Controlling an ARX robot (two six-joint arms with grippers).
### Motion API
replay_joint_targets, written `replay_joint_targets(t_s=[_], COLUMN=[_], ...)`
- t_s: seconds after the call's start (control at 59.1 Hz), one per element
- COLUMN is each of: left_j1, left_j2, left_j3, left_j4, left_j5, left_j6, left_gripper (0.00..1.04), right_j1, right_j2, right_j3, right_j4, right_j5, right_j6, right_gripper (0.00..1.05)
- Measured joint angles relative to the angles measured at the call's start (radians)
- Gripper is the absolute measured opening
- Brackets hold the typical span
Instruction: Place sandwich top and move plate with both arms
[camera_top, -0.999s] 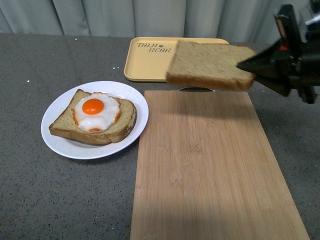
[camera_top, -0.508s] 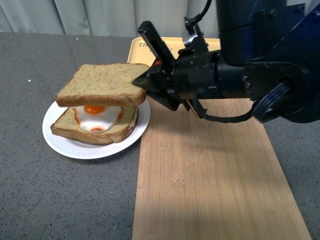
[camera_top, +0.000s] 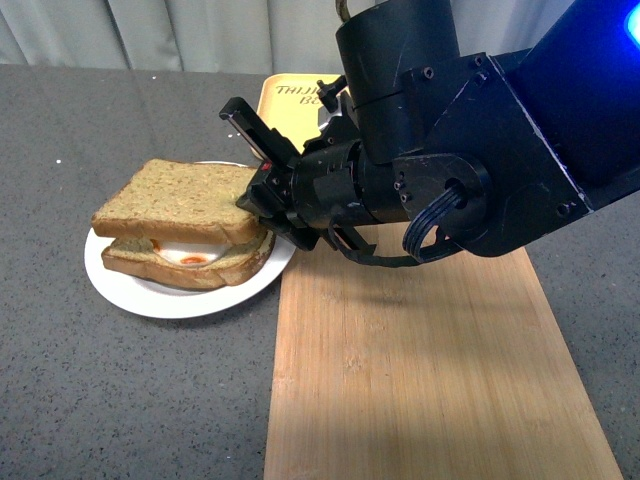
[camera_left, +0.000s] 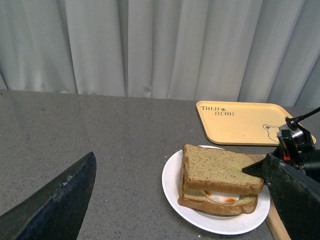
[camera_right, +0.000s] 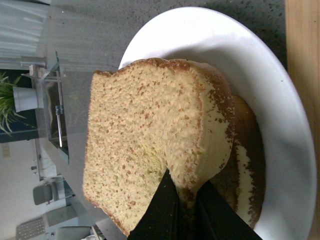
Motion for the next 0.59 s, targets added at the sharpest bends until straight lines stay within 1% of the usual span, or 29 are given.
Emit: replay_joint_targets(t_s=[0.102, 0.152, 0.186, 0.237, 0.288, 0.305, 0.389, 0.423, 0.44, 0.457, 0.491, 0.508, 0.525, 0.542, 0.559, 0.593], left_j1=[0.000, 0.000, 0.000, 0.000, 0.000, 0.000, 0.000, 0.000, 0.000, 0.000, 0.000, 0.000, 0.000, 0.000, 0.000, 0.000], left_j2=[0.000, 0.000, 0.000, 0.000, 0.000, 0.000, 0.000, 0.000, 0.000, 0.000, 0.000, -0.001, 0.000, 0.000, -0.001, 0.000], left_j3=[0.000, 0.000, 0.000, 0.000, 0.000, 0.000, 0.000, 0.000, 0.000, 0.000, 0.000, 0.000, 0.000, 0.000, 0.000, 0.000], left_j4=[0.000, 0.000, 0.000, 0.000, 0.000, 0.000, 0.000, 0.000, 0.000, 0.000, 0.000, 0.000, 0.000, 0.000, 0.000, 0.000], left_j5=[0.000, 0.000, 0.000, 0.000, 0.000, 0.000, 0.000, 0.000, 0.000, 0.000, 0.000, 0.000, 0.002, 0.003, 0.001, -0.001], left_j6=[0.000, 0.000, 0.000, 0.000, 0.000, 0.000, 0.000, 0.000, 0.000, 0.000, 0.000, 0.000, 0.000, 0.000, 0.000, 0.000], left_gripper=[0.98, 0.98, 0.98, 0.98, 0.98, 0.98, 0.98, 0.98, 0.98, 0.98, 0.98, 0.98, 0.98, 0.98, 0.98, 0.98], right_j1=[0.000, -0.002, -0.005, -0.010, -0.021, -0.023, -0.046, -0.051, -0.052, -0.051, -0.051, -0.051, -0.054, -0.055, -0.064, -0.080], right_j2=[-0.009, -0.021, -0.047, -0.079, -0.127, -0.135, -0.202, -0.218, -0.219, -0.219, -0.209, -0.207, -0.203, -0.203, -0.206, -0.224], right_j3=[-0.010, -0.019, -0.037, -0.055, -0.078, -0.081, -0.109, -0.117, -0.125, -0.134, -0.197, -0.215, -0.254, -0.275, -0.344, -0.433], right_j4=[-0.021, -0.035, -0.043, -0.055, -0.079, -0.084, -0.137, -0.144, -0.123, -0.088, 0.129, 0.186, 0.294, 0.343, 0.485, 0.639], right_j5=[0.025, 0.040, 0.069, 0.103, 0.167, 0.172, 0.272, 0.294, 0.332, 0.364, 0.539, 0.583, 0.667, 0.701, 0.780, 0.842], right_j6=[-0.022, -0.042, -0.064, -0.093, -0.142, -0.149, -0.228, -0.246, -0.274, -0.295, -0.410, -0.443, -0.492, -0.525, -0.636, -0.735], right_gripper=[0.25, 0.32, 0.41, 0.50, 0.61, 0.62, 0.76, 0.82, 0.84, 0.84, 0.78, 0.76, 0.72, 0.71, 0.65, 0.58])
